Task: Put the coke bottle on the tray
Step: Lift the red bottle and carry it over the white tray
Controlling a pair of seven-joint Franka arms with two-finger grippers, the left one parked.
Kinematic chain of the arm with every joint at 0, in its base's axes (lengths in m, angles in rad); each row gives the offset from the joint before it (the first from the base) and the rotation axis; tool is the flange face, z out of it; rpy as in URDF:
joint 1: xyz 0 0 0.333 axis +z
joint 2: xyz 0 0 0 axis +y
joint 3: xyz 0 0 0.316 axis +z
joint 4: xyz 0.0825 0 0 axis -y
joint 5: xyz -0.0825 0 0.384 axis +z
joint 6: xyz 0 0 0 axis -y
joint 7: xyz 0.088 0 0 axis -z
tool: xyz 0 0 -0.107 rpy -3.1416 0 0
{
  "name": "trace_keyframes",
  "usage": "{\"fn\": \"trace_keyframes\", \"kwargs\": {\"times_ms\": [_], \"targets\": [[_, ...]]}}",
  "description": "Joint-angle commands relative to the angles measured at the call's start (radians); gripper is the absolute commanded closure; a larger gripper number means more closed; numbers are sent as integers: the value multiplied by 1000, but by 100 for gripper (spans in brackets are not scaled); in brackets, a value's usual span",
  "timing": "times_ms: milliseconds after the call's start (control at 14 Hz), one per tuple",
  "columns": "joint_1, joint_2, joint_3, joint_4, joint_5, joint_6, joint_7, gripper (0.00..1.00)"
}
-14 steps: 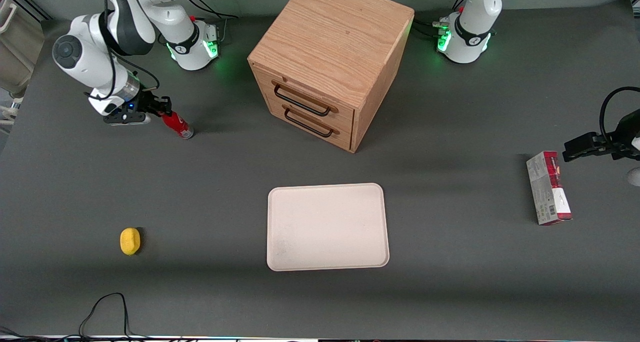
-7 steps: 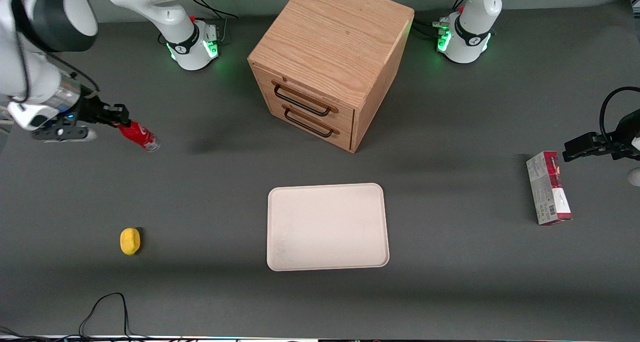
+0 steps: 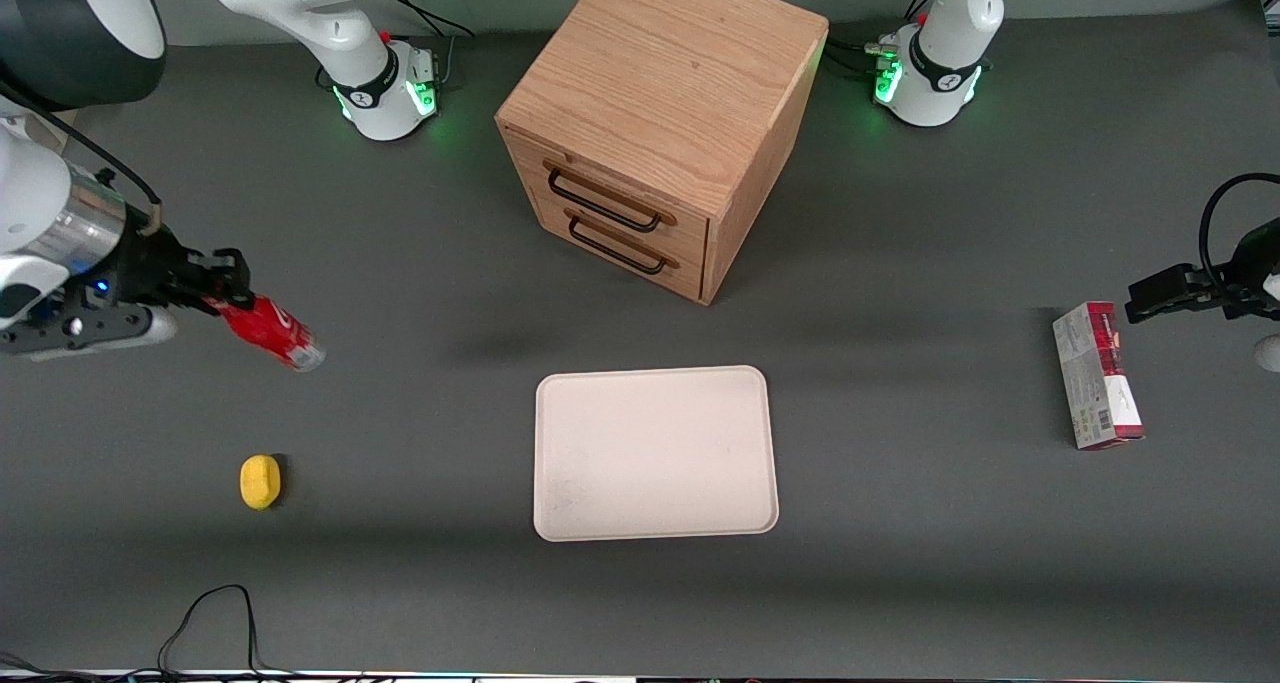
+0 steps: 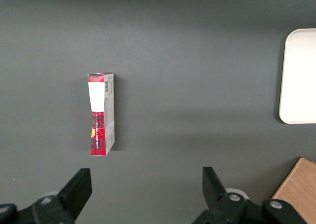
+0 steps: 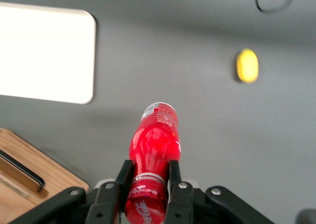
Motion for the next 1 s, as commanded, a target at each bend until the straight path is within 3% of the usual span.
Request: {"fn": "trace_keyframes", "kwargs": {"times_ms": [0, 286, 643, 929], "targets": [[-4, 251, 91, 331, 20, -48, 85, 95], [2, 431, 233, 413, -6, 132, 159, 94], [61, 586, 355, 410, -249, 333, 165, 95], [91, 670, 357, 402, -328, 412, 223, 94]]}}
